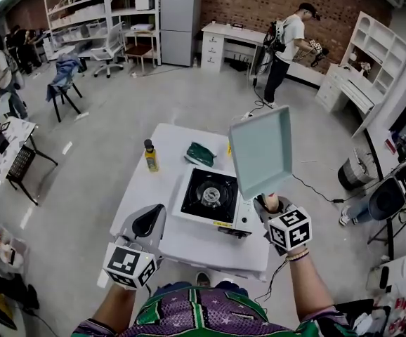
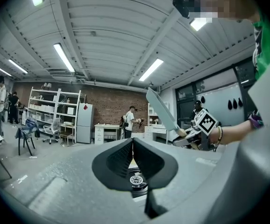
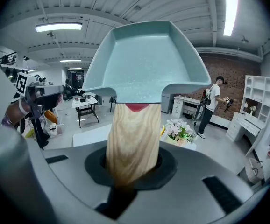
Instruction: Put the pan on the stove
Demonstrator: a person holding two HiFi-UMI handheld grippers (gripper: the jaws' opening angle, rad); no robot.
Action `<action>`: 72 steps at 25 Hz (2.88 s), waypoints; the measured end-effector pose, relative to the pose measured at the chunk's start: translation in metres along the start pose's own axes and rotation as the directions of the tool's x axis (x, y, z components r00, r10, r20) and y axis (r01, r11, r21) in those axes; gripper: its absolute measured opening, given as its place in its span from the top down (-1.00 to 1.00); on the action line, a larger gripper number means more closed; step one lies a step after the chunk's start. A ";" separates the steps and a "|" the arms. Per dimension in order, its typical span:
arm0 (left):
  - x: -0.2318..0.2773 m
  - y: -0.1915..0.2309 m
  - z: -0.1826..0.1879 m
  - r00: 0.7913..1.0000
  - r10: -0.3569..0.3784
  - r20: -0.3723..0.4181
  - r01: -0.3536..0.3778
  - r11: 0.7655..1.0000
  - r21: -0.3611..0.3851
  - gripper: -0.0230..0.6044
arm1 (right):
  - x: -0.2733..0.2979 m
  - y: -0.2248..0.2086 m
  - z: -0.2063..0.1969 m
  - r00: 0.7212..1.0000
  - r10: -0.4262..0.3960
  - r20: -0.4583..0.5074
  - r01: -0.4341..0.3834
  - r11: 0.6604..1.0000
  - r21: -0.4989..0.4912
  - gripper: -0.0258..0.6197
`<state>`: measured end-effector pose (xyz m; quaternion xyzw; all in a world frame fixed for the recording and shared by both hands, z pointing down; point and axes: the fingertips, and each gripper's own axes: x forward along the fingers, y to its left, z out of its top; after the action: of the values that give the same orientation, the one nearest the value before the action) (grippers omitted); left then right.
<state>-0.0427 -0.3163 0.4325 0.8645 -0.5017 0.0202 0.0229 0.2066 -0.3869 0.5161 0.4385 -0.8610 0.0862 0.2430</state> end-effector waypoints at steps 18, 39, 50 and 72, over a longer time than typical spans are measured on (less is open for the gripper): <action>0.035 -0.006 -0.026 0.995 0.079 -0.060 -0.080 0.997 -0.017 0.87 | 0.068 -0.033 -0.064 0.964 0.187 -0.191 -0.216 0.966 -0.143 0.78; 0.050 -0.003 -0.043 0.987 0.136 -0.085 -0.140 0.989 -0.041 0.87 | 0.133 -0.038 -0.144 0.829 0.351 -0.435 -0.468 0.862 -0.195 0.78; 0.059 0.005 -0.049 0.983 0.154 -0.103 -0.160 0.986 -0.054 0.87 | 0.153 -0.039 -0.172 0.730 0.365 -0.578 -0.581 0.777 -0.243 0.78; 0.059 0.012 -0.051 0.978 0.176 -0.113 -0.183 0.982 -0.055 0.87 | 0.163 -0.037 -0.182 0.567 0.323 -0.758 -0.686 0.695 -0.217 0.77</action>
<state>-0.0243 -0.3701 0.4867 0.8120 -0.5763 0.0522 0.0761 0.2174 -0.4595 0.7517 0.0235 -0.7954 0.0839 0.5997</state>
